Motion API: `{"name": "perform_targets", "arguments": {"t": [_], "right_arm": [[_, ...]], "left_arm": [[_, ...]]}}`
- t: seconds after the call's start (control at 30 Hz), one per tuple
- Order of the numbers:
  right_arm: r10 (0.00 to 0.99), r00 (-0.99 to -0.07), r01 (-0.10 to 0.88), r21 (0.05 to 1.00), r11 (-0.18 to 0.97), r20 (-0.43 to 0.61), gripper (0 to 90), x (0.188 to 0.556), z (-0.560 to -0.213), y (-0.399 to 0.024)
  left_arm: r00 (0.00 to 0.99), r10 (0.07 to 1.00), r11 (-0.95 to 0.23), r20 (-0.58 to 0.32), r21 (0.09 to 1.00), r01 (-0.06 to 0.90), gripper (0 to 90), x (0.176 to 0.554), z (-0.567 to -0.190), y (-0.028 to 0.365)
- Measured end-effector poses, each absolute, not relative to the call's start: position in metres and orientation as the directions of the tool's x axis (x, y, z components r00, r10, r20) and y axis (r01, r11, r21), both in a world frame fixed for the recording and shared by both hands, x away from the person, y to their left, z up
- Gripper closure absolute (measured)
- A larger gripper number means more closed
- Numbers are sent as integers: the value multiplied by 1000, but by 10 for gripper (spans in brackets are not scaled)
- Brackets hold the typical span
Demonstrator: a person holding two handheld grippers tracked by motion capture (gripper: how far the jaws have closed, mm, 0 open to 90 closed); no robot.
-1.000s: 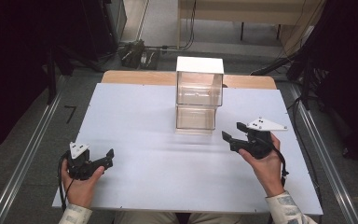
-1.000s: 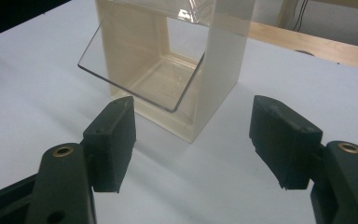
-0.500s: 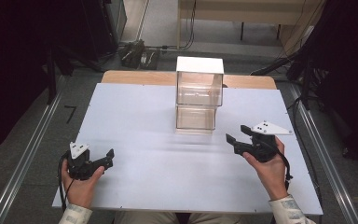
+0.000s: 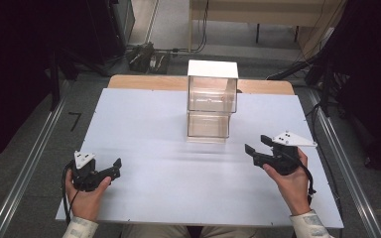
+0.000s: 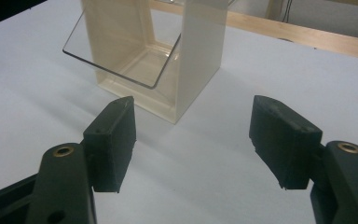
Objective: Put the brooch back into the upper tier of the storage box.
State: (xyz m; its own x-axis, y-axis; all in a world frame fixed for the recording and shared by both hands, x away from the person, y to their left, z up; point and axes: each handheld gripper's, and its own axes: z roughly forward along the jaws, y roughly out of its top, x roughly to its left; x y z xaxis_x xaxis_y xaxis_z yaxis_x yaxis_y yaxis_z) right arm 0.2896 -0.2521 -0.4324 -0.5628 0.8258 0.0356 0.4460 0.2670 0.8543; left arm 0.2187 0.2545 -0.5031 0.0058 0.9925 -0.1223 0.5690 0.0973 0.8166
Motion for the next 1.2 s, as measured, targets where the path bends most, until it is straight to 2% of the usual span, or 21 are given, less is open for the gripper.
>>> {"name": "perform_targets", "arguments": {"t": [1.2], "right_arm": [[859,-511,473,846,247,36,299,279,-441,-280]], "left_arm": [[7,993,94,-119,818,568,74,219,-503,254]]}}
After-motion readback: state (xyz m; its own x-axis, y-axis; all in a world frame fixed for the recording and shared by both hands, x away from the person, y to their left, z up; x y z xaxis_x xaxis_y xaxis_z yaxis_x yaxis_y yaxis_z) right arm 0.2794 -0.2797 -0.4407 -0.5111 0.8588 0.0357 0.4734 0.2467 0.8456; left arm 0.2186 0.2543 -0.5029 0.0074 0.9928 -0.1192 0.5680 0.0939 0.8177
